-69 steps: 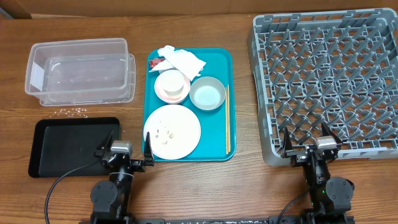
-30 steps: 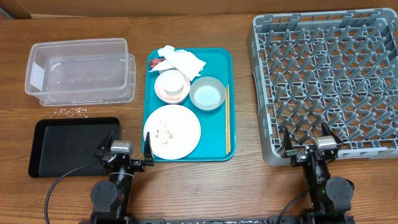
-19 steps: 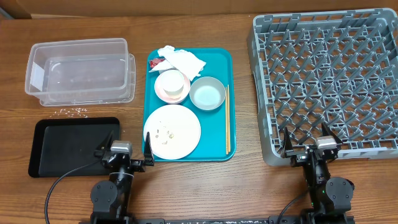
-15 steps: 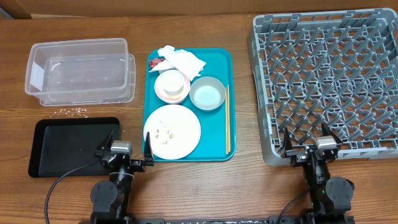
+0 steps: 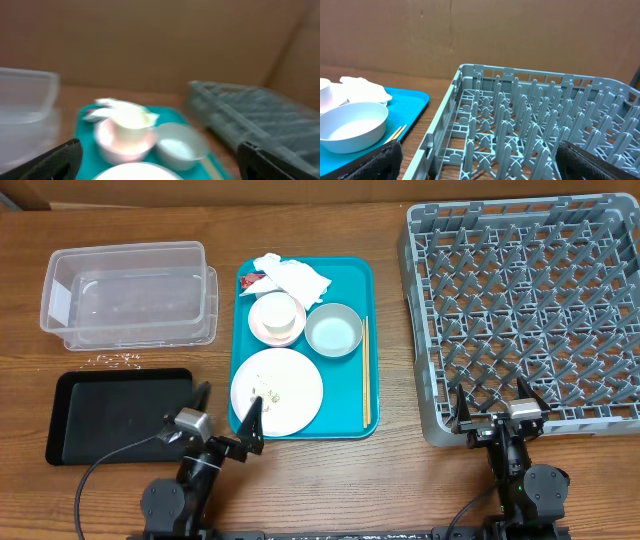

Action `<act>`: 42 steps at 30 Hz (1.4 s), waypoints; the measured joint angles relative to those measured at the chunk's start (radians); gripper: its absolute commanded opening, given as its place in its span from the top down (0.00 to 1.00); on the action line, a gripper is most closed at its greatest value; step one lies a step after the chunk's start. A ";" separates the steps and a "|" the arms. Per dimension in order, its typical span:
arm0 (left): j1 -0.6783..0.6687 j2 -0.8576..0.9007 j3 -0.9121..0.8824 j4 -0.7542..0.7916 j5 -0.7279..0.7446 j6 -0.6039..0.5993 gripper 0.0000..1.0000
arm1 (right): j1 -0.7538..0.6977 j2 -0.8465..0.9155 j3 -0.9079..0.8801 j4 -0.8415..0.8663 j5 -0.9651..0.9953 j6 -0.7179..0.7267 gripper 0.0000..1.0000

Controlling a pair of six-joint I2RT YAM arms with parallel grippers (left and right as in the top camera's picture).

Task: Sort waste into correct bins and load items into the dishwasher
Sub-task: 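Raise the left gripper from rest toward the teal tray, then grasp the white crumpled tissue on the tray with the left gripper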

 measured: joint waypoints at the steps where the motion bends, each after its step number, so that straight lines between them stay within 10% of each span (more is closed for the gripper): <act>1: 0.000 0.000 0.000 0.029 0.035 -0.053 0.00 | 0.000 0.000 0.000 0.001 0.000 0.000 0.00; 13: 0.000 0.000 0.026 0.242 0.161 -0.195 0.00 | 0.000 0.000 0.000 0.000 0.000 0.000 0.00; 20: 0.000 0.182 0.366 -0.112 0.105 -0.058 0.00 | 0.000 0.000 0.000 0.000 0.000 0.000 0.00; 32: 0.000 1.096 1.386 -1.130 0.087 0.217 0.00 | 0.000 0.000 0.000 0.000 0.000 0.000 0.00; 42: -0.104 1.521 1.832 -1.460 -0.089 0.243 0.00 | 0.000 0.000 0.000 0.001 0.000 0.000 0.00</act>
